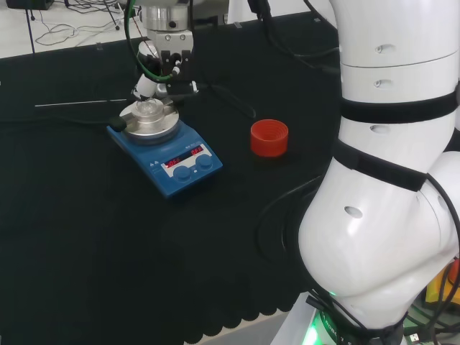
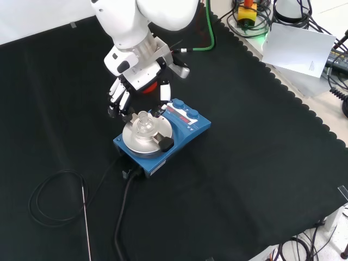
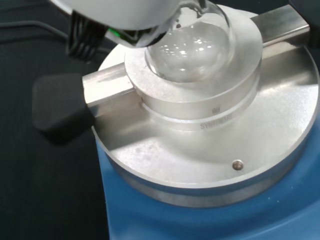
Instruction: Turn on the heater.
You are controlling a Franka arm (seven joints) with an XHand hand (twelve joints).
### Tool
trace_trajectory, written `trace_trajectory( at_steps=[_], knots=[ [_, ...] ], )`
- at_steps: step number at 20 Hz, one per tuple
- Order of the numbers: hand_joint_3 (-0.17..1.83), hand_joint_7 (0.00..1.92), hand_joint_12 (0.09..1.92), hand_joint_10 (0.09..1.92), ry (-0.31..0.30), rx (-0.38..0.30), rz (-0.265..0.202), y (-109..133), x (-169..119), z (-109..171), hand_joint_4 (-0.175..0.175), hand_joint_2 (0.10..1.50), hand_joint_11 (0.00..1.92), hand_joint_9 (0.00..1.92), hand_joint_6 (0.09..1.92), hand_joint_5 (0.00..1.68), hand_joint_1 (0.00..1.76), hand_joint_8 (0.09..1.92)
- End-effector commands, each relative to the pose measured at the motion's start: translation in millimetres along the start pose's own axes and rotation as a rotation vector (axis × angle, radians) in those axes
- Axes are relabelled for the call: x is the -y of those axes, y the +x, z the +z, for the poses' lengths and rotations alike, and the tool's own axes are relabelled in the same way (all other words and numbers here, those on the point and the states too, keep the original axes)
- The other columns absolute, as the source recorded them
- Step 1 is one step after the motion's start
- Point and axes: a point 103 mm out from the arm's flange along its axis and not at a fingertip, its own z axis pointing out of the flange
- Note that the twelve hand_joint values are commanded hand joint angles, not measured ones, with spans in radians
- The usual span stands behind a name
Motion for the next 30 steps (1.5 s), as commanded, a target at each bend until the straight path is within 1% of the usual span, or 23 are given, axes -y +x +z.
trace_trajectory(
  at_steps=[1, 6, 11, 13, 14, 17, 22, 25, 26, 27, 28, 30],
  knots=[
    [0.70, 0.21, 1.34, 0.66, -0.043, -0.016, -0.003, -4.5, 16.8, -8.7, -0.029, 0.57, 0.35, 0.49, 0.70, 0.57, 0.97, 0.68],
    [0.70, 0.21, 1.35, 0.67, -0.063, -0.019, 0.013, -18.6, 54.4, -35.7, -0.028, 0.57, 0.35, 0.48, 0.69, 0.57, 0.96, 0.68],
    [0.69, 0.22, 1.35, 0.67, -0.069, -0.025, 0.025, -24.6, 86.1, -44.0, -0.027, 0.58, 0.35, 0.49, 0.69, 0.56, 0.96, 0.69],
    [0.69, 0.24, 1.35, 0.68, -0.061, -0.022, 0.030, -27.0, 100.3, -41.6, -0.026, 0.58, 0.35, 0.51, 0.68, 0.56, 0.96, 0.70],
    [0.70, 0.27, 1.35, 0.68, -0.057, -0.025, 0.038, -30.2, 108.4, -38.1, -0.027, 0.59, 0.35, 0.53, 0.68, 0.56, 0.97, 0.70],
    [0.71, 0.39, 1.34, 0.67, -0.030, -0.004, 0.046, -34.9, 129.8, -25.3, -0.029, 0.60, 0.37, 0.60, 0.68, 0.54, 0.99, 0.71],
    [0.74, 0.51, 1.33, 0.65, -0.028, 0.013, 0.068, -45.1, 162.3, -14.9, -0.030, 0.60, 0.41, 0.73, 0.67, 0.53, 1.02, 0.73],
    [0.75, 0.61, 1.32, 0.64, -0.015, 0.020, 0.079, -48.5, 176.9, -10.5, -0.030, 0.59, 0.43, 0.81, 0.66, 0.51, 1.03, 0.75],
    [0.76, 0.66, 1.32, 0.64, -0.007, 0.040, 0.083, -20.1, 176.0, -2.5, -0.030, 0.59, 0.44, 0.85, 0.66, 0.51, 1.03, 0.76],
    [0.76, 0.72, 1.31, 0.64, -0.002, 0.056, 0.087, -3.6, 175.6, 4.3, -0.031, 0.59, 0.45, 0.91, 0.66, 0.50, 1.03, 0.77],
    [0.77, 0.78, 1.31, 0.64, -0.002, 0.054, 0.087, -2.2, 180.5, 7.6, -0.032, 0.59, 0.47, 0.97, 0.65, 0.49, 1.04, 0.79],
    [0.77, 0.87, 1.30, 0.64, 0.003, 0.046, 0.084, -16.5, 194.6, 8.9, -0.034, 0.59, 0.51, 1.05, 0.65, 0.49, 1.04, 0.81]
  ],
)
